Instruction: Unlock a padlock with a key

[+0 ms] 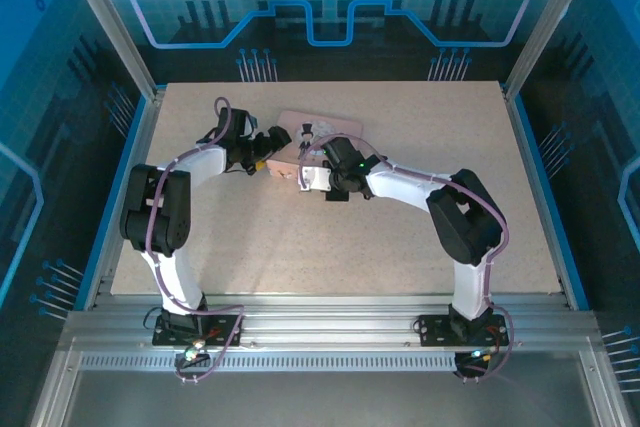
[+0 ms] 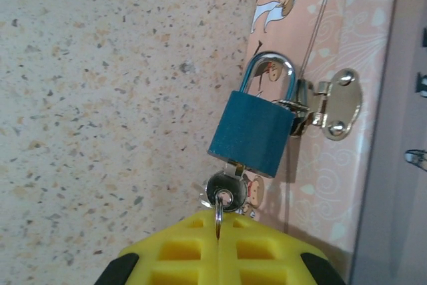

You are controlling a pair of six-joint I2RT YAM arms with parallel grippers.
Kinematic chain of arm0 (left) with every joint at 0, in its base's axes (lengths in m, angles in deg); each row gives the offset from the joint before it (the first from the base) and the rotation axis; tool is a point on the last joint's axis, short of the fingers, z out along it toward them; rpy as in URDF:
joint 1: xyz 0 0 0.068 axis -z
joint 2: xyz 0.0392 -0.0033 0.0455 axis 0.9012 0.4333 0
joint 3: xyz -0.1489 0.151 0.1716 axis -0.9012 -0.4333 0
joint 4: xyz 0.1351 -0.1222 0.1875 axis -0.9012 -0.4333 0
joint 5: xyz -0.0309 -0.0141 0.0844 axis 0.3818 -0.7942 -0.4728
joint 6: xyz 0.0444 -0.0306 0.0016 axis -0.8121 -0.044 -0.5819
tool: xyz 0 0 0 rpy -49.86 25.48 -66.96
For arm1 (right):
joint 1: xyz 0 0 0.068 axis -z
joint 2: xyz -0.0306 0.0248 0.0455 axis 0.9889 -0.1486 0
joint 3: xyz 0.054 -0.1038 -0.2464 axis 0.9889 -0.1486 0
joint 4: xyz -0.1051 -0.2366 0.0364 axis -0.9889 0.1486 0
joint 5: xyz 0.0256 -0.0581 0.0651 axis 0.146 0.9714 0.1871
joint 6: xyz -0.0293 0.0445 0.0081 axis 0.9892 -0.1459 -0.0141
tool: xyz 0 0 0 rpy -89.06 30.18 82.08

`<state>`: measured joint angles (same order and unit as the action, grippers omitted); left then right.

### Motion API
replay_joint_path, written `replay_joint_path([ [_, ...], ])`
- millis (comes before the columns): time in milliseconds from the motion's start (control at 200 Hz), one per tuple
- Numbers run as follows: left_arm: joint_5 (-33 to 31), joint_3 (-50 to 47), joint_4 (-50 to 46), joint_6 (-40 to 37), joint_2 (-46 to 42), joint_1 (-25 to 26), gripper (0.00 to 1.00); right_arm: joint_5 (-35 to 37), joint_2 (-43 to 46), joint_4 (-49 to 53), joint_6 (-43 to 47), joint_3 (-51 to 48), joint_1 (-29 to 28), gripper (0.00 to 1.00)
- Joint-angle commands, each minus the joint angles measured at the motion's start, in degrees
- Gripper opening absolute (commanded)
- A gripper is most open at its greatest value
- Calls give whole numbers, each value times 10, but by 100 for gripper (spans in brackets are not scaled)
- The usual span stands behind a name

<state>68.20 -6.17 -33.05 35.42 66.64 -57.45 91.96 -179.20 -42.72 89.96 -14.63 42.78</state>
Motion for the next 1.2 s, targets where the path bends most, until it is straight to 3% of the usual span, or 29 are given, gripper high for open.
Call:
replay_joint_path([
  [0, 35, -7, -2, 4, 2, 4, 99, -40, 2, 47, -38, -4, -15, 0],
  [415, 39, -13, 0, 5, -9, 4, 99, -36, 27, 79, -88, -23, -14, 0],
  [570, 38, -19, -1, 3, -11, 4, 99, -78, 58, 97, -116, -42, -7, 0],
  [946, 46, -47, 18, 12, -30, 5, 99, -87, 10, 151, -158, -16, -15, 0],
  [1191, 52, -65, 33, 19, -41, 6, 99, -70, 10, 126, -151, -3, -29, 0],
])
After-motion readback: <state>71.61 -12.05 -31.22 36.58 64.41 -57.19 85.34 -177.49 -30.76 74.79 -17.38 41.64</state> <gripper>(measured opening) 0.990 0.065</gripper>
